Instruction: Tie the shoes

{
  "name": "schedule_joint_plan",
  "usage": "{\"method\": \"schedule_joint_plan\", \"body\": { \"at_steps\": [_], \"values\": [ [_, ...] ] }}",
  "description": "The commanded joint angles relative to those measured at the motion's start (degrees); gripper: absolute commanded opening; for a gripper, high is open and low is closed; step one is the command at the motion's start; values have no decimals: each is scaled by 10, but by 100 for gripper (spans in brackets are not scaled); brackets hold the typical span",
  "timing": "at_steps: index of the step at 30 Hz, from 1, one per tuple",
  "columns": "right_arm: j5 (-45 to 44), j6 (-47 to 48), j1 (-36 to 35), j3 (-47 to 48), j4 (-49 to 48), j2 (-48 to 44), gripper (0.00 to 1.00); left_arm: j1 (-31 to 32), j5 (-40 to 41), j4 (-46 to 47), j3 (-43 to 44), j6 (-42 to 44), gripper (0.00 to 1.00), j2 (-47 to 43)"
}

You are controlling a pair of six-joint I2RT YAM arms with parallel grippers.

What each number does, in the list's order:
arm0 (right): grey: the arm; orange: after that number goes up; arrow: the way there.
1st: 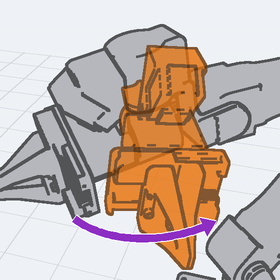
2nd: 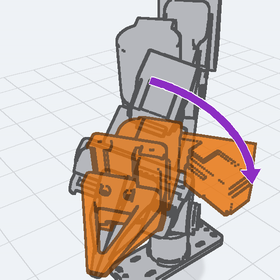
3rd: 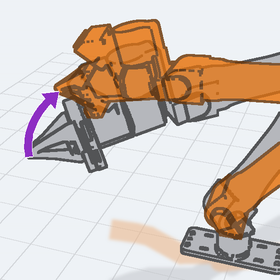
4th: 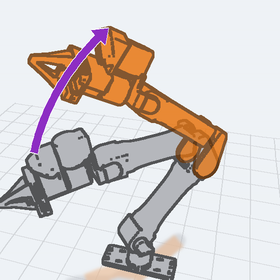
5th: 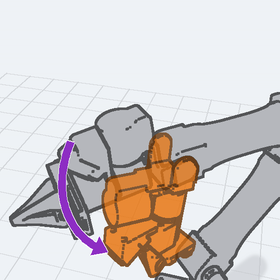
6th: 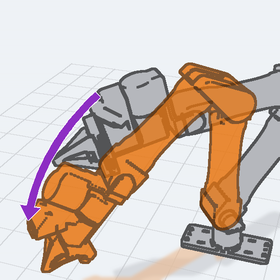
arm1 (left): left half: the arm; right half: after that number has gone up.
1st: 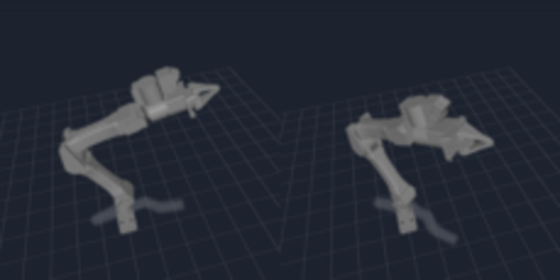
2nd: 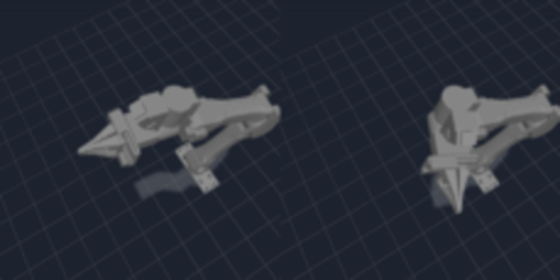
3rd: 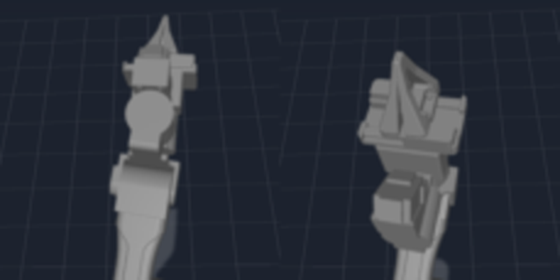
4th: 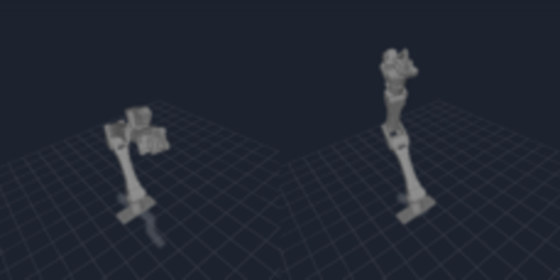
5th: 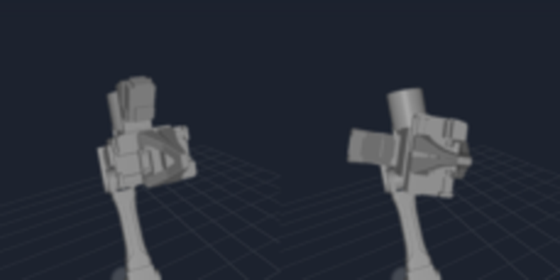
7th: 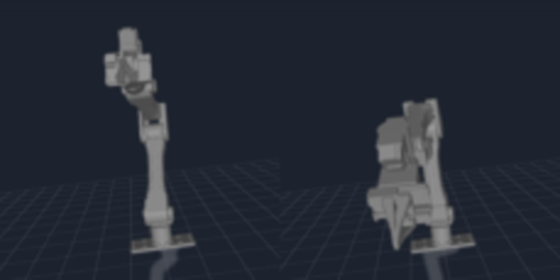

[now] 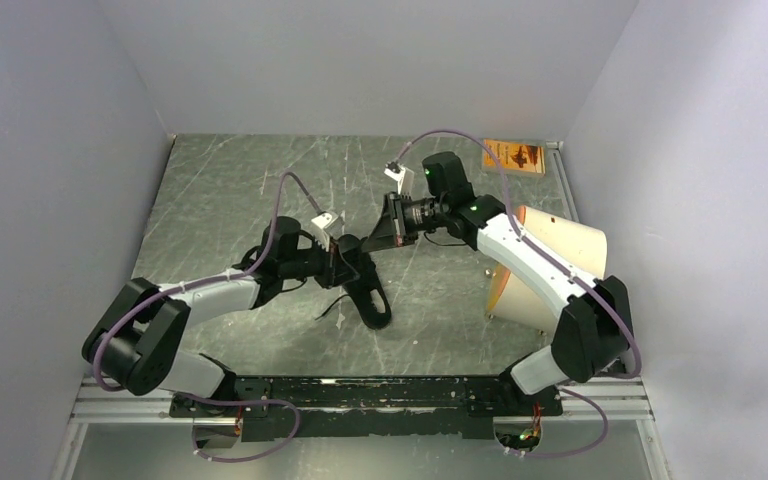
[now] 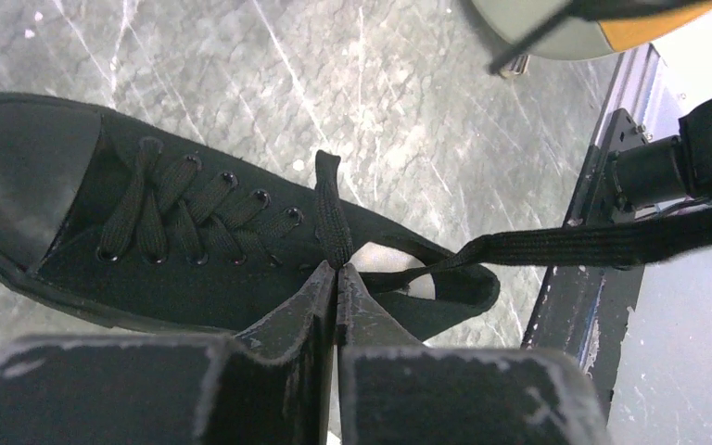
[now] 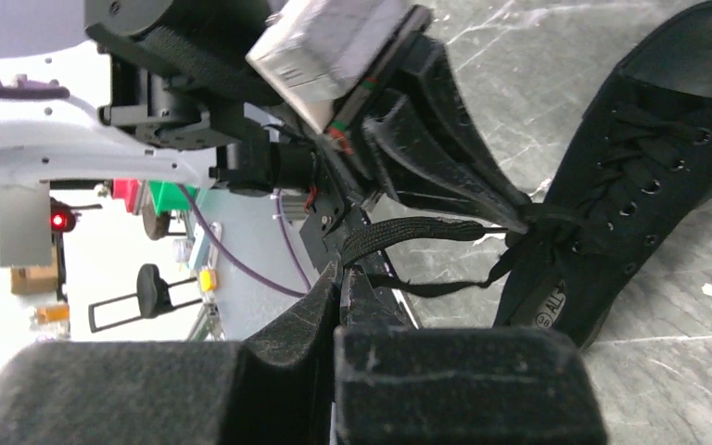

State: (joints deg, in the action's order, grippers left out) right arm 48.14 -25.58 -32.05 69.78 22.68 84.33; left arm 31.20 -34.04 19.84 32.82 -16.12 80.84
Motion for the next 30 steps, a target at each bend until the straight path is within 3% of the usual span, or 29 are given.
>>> {"method": "schedule_joint_plan", "body": {
  "at_steps": [1, 12, 30],
  "values": [
    [-26, -36, 7, 21, -24, 24, 0, -16, -67, 120, -17, 15, 9, 12],
    [-73, -61, 23, 67, -14, 64, 0, -33, -130, 200, -15, -19, 21, 64],
    [-71, -72, 48, 91, -24, 102, 0, -61, -176, 220, -7, -49, 39, 94]
  ]
}}
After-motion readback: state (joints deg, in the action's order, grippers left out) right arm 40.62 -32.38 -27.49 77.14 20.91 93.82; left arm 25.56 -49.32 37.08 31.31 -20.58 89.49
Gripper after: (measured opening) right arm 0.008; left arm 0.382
